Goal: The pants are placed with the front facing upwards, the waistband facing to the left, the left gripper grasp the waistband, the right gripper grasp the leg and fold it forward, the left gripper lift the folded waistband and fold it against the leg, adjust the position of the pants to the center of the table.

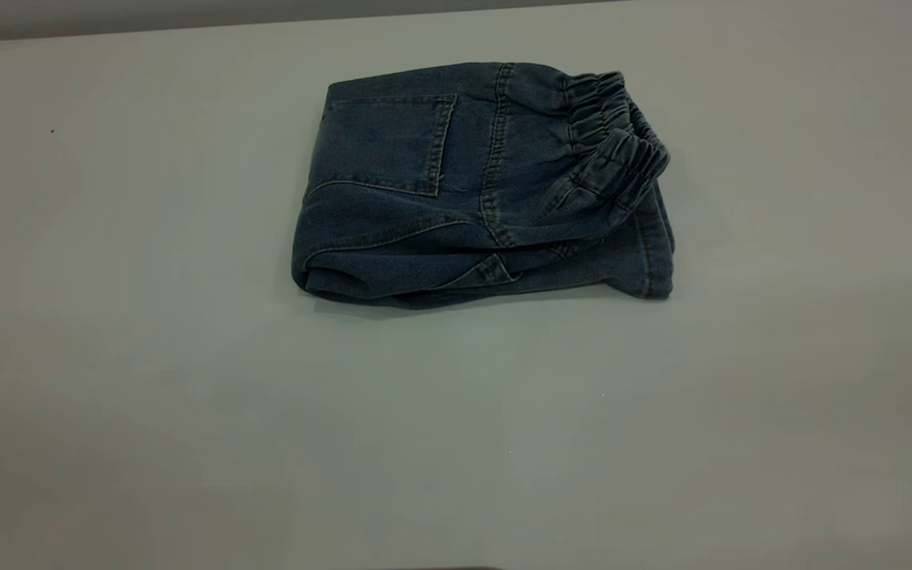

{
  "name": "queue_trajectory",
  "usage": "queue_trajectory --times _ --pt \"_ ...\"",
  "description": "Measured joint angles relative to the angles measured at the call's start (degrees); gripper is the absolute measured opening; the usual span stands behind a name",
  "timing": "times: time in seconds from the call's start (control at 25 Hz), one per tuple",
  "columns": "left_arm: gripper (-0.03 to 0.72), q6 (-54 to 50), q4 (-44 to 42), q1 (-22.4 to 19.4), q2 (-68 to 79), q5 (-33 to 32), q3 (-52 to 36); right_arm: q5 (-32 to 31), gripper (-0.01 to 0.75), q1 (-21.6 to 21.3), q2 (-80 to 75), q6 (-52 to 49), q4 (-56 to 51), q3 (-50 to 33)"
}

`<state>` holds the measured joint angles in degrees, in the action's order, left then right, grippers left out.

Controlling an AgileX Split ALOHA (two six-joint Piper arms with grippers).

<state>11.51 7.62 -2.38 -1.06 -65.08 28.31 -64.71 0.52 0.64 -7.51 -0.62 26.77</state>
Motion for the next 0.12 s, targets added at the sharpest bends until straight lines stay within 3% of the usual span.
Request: queue_trajectory --times 0.12 --pt "0.574 0.0 0.0 0.0 0.0 0.0 0.0 0.0 0.476 0.0 0.0 0.0 0.0 0.0"
